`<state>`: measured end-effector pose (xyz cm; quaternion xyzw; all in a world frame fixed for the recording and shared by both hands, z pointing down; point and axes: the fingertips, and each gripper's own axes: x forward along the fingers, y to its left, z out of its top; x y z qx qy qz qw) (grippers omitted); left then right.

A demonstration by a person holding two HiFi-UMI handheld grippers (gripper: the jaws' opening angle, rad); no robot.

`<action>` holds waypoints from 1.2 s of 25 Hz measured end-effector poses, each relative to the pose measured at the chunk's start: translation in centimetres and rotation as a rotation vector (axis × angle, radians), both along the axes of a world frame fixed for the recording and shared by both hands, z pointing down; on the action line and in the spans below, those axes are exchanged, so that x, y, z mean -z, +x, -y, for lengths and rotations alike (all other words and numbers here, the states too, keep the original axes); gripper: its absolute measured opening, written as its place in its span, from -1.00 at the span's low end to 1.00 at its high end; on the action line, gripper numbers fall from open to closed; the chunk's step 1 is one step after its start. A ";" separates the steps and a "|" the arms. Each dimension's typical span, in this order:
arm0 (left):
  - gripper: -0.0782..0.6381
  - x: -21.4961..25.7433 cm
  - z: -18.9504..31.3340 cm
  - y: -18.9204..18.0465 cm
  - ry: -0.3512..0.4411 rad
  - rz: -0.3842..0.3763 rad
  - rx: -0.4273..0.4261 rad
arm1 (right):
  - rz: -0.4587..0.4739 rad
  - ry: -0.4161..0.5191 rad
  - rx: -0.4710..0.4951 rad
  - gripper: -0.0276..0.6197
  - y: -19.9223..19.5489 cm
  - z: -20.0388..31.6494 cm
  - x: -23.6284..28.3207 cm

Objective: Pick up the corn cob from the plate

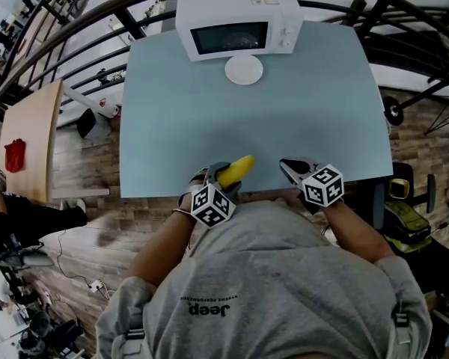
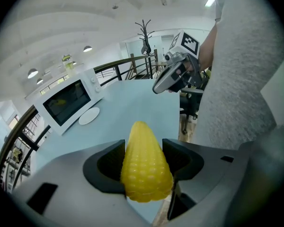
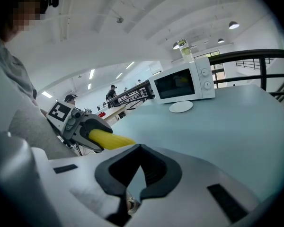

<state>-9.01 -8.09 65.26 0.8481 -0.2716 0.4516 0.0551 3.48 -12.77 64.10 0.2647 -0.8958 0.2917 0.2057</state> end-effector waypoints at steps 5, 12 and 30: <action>-0.05 0.3 0.1 0.2 0.001 -0.003 -0.003 | 0.002 0.000 0.005 -0.87 -0.1 0.1 0.2; -0.05 0.3 0.1 -0.3 -0.001 -0.001 0.006 | 0.003 -0.012 0.003 -0.87 -0.3 0.2 0.0; -0.05 1.0 -0.3 -0.4 -0.141 -0.156 0.098 | 0.001 -0.025 0.010 -0.87 -0.3 -0.2 0.4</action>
